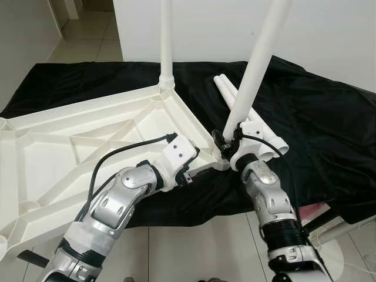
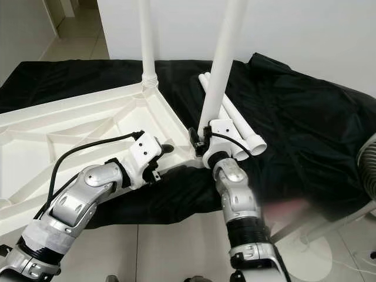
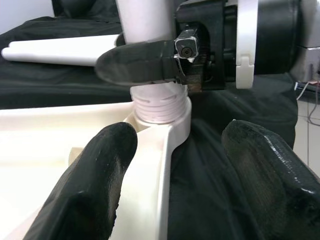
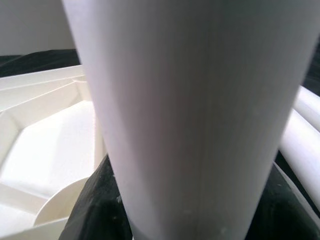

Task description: Building children table

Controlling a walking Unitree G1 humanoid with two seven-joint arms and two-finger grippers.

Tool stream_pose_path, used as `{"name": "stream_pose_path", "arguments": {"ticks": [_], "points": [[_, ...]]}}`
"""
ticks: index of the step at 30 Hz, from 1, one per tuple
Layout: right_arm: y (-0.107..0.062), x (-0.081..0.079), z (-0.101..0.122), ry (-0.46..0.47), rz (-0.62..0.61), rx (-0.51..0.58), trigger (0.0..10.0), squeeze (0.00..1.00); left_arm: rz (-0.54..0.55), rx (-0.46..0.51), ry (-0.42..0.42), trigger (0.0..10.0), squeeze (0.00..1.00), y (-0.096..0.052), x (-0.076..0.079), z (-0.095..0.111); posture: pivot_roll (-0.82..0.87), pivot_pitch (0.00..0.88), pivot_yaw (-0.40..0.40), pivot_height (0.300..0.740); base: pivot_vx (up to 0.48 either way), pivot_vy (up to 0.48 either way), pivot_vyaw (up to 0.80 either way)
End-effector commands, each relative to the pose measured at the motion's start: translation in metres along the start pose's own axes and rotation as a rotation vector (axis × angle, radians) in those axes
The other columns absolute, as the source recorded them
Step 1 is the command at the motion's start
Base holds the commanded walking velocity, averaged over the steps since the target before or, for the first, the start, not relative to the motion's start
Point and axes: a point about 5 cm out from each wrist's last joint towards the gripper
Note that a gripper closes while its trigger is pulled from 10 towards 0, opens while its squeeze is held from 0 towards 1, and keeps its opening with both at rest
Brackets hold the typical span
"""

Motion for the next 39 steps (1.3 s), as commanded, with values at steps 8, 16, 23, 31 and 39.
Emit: {"name": "stream_pose_path", "arguments": {"ticks": [8, 16, 23, 31, 39], "points": [[-0.015, -0.003, -0.010, 0.091, -0.253, -0.032, 10.0, 0.00, -0.020, -0.016, 0.006, 10.0, 0.00, -0.001, 0.000, -0.003, -0.06, 0.039, -0.029, 0.740, 0.000, 0.000, 0.00], [-0.015, -0.017, 0.004, 0.131, -0.158, 0.012, 10.0, 0.57, -0.024, -0.024, 0.005, 10.0, 0.00, -0.002, 0.001, -0.005, -0.06, 0.050, -0.029, 0.740, 0.000, 0.000, 0.00], [-0.014, -0.012, 0.009, 0.116, -0.138, 0.033, 10.0, 1.00, -0.016, -0.025, 0.005, 10.0, 0.00, -0.003, -0.001, -0.005, -0.07, 0.055, -0.027, 0.740, 0.000, 0.000, 0.00], [-0.009, 0.003, 0.016, 0.020, 0.077, 0.069, 10.0, 0.00, -0.008, -0.021, 0.005, 10.0, 0.00, -0.003, -0.004, -0.005, -0.07, 0.054, -0.022, 0.740, 0.000, 0.000, 0.00], [-0.006, 0.010, 0.011, -0.079, 0.288, 0.060, 10.0, 0.00, -0.010, -0.018, 0.009, 10.0, 0.00, -0.002, -0.005, -0.003, -0.07, 0.047, -0.014, 0.740, 0.000, 0.000, 0.00]]}}
Point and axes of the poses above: a point about 5 cm out from each wrist's last joint towards the gripper, its own y axis pointing out of the wrist towards the gripper, its own z axis along the axis of the wrist's last joint, x = y × z, and after that the axes turned 5 degrees about -y, right-handed
